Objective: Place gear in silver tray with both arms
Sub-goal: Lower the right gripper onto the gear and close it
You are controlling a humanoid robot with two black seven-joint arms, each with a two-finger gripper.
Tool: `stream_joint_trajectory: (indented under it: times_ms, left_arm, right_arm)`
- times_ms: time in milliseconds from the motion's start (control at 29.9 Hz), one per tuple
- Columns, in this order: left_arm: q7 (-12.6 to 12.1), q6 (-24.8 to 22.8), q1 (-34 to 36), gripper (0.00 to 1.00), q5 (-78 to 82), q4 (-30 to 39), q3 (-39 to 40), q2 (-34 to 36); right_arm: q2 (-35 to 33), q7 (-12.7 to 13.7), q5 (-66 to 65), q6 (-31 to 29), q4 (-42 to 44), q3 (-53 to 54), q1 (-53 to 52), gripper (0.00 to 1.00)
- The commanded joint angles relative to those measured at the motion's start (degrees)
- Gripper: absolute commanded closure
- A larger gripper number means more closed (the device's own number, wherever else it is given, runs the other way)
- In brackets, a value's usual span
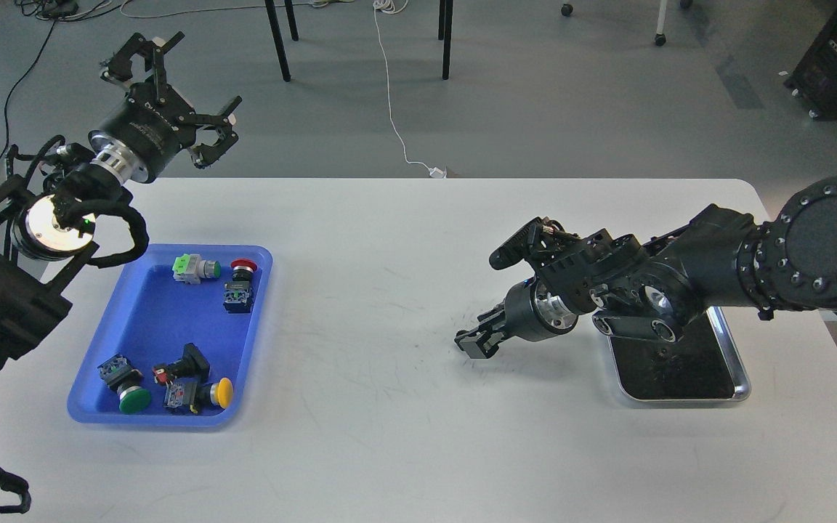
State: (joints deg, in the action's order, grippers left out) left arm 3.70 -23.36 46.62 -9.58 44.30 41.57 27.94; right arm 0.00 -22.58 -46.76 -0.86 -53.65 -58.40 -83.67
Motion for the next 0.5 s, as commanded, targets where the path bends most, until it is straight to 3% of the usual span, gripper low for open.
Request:
stream_joint_trajectory:
  times_ms: [0,134,468]
  left_arm:
    - [-0.1,0.0,0.0,0.02,0.0,0.0,-0.1,0.1]
    - [-0.1,0.0,0.0,0.02,0.0,0.0,-0.1,0.2]
    - [-0.2,0.0,0.0,0.02,0.0,0.0,-0.1,0.7]
  right_arm:
    - [0.0,-0.1,0.0,2.3,0.2,0.0,0.5,0.46]
    - [0.0,-0.3,0.1,2.6,1.0,0.2,0.5,0.46]
    - [0.0,-3.6,0.1,4.5,1.4,1.9,2.2,0.49]
